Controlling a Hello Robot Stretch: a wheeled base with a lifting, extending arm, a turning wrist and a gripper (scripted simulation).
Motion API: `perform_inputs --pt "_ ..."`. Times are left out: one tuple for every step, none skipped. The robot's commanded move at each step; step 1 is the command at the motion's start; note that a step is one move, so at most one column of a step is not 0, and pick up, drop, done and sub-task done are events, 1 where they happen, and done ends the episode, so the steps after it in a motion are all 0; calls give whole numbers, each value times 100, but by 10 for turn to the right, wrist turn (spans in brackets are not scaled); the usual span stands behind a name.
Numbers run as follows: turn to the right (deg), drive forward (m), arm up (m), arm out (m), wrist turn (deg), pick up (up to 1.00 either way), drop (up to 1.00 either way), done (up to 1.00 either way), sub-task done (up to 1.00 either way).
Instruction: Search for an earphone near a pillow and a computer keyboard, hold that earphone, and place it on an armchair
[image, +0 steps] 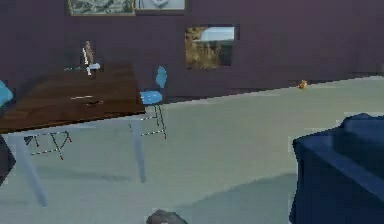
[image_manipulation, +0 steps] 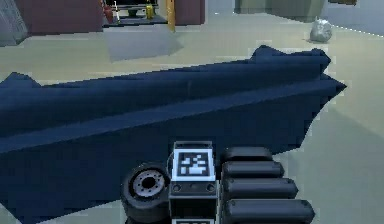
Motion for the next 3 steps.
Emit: perform_inputs --pt "-420 0 0 0 0 0 0 0 0" --pt "450 0 0 0 0 0 0 0 0" --pt "450 0 0 0 0 0 0 0 0"
